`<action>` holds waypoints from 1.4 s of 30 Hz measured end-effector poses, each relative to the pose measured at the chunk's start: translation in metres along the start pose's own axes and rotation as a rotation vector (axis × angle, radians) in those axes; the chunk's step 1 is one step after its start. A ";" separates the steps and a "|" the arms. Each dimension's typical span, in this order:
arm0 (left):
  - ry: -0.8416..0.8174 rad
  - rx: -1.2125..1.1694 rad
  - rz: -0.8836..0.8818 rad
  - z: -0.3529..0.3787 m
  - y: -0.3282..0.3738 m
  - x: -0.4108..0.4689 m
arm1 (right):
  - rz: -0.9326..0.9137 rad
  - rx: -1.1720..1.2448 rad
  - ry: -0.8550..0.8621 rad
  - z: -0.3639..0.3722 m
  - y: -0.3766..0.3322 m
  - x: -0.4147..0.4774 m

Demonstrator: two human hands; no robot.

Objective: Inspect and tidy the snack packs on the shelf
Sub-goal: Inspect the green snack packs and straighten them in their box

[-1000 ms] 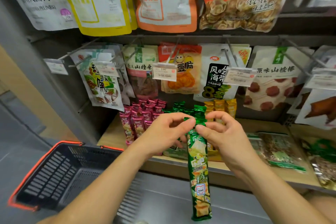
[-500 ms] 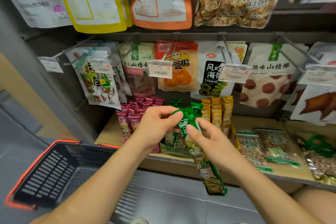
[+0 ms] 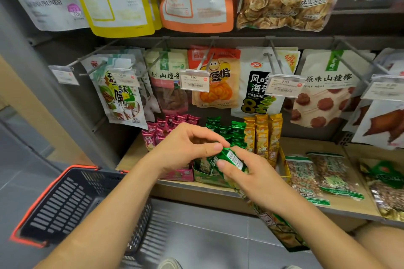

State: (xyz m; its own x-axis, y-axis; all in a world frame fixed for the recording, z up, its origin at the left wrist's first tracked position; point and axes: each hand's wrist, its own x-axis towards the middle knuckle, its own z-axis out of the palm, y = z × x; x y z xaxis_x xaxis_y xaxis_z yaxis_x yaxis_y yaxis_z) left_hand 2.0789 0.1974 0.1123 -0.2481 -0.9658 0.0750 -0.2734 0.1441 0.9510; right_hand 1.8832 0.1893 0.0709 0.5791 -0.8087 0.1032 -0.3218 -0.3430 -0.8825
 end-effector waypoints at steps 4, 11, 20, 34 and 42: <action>0.118 -0.030 -0.031 -0.002 -0.001 0.001 | 0.012 0.080 -0.117 -0.007 -0.007 0.002; 0.296 0.090 -0.028 -0.011 -0.010 0.006 | 0.290 0.438 -0.415 -0.022 -0.015 -0.005; 0.440 0.134 -0.269 -0.033 -0.027 0.006 | 0.362 0.399 -0.440 -0.031 -0.014 -0.011; 0.338 -0.659 -0.063 -0.026 -0.022 0.006 | 0.421 0.982 -0.484 -0.023 -0.008 -0.011; 0.611 -0.615 -0.170 -0.020 -0.033 0.013 | 0.325 0.329 -0.141 -0.018 -0.012 -0.008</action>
State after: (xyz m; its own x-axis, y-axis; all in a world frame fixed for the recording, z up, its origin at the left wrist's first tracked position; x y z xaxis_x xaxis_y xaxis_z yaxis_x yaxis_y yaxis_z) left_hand 2.1031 0.1756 0.0882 0.3387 -0.9353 -0.1027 0.3312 0.0164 0.9434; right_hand 1.8690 0.1913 0.0886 0.5912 -0.7685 -0.2449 -0.2621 0.1041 -0.9594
